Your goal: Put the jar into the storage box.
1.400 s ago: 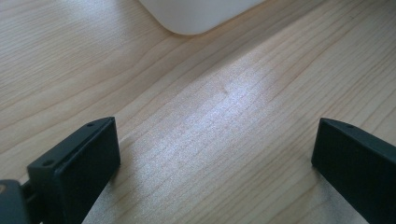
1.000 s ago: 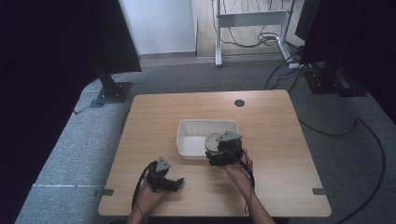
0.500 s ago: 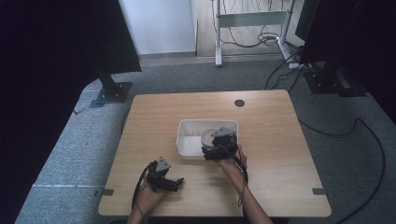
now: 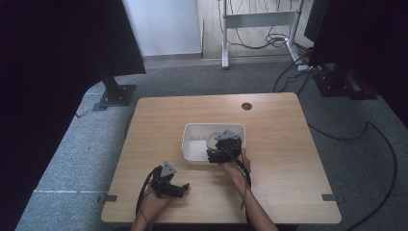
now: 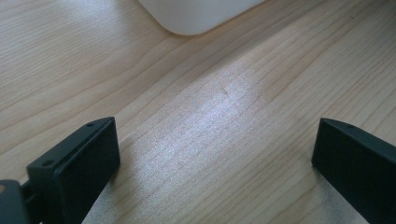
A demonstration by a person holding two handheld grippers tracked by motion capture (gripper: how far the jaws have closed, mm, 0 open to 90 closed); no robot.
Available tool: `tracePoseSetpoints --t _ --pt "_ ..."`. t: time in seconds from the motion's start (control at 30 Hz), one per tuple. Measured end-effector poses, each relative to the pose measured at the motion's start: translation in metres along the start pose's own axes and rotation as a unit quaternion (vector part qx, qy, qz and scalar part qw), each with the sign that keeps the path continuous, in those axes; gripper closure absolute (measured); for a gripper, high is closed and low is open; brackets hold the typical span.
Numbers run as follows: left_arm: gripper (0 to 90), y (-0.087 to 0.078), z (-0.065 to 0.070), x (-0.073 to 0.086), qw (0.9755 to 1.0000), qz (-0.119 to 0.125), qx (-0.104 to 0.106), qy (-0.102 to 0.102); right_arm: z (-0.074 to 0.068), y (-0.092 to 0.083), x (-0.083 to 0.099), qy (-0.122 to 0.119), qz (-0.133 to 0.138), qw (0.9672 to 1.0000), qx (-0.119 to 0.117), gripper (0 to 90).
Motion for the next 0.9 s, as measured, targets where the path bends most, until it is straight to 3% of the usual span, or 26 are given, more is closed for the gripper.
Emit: tracePoseSetpoints --t 0.37,0.57,0.9 --pt "0.7 0.0 0.0 0.0 1.0 0.001 0.0 0.0 0.003 0.013 0.007 0.006 -0.004 1.0 0.006 8.8" --pt "0.7 0.0 0.0 0.0 1.0 0.0 0.0 0.0 0.006 0.016 0.011 0.02 -0.001 0.9998 0.002 8.8" --pt "0.7 0.0 0.0 0.0 1.0 0.0 0.0 0.0 0.005 0.015 0.011 0.02 -0.006 0.9998 -0.003 8.7"
Point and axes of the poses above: each handheld gripper's, and its own axes: y roughly forward along the jaws, x roughly out of its underside, z roughly to its right, the point moved 9 cm from there along y, roughly forward along the jaws, and after that the axes turned 1 degree about -x, right-handed, at the moved point
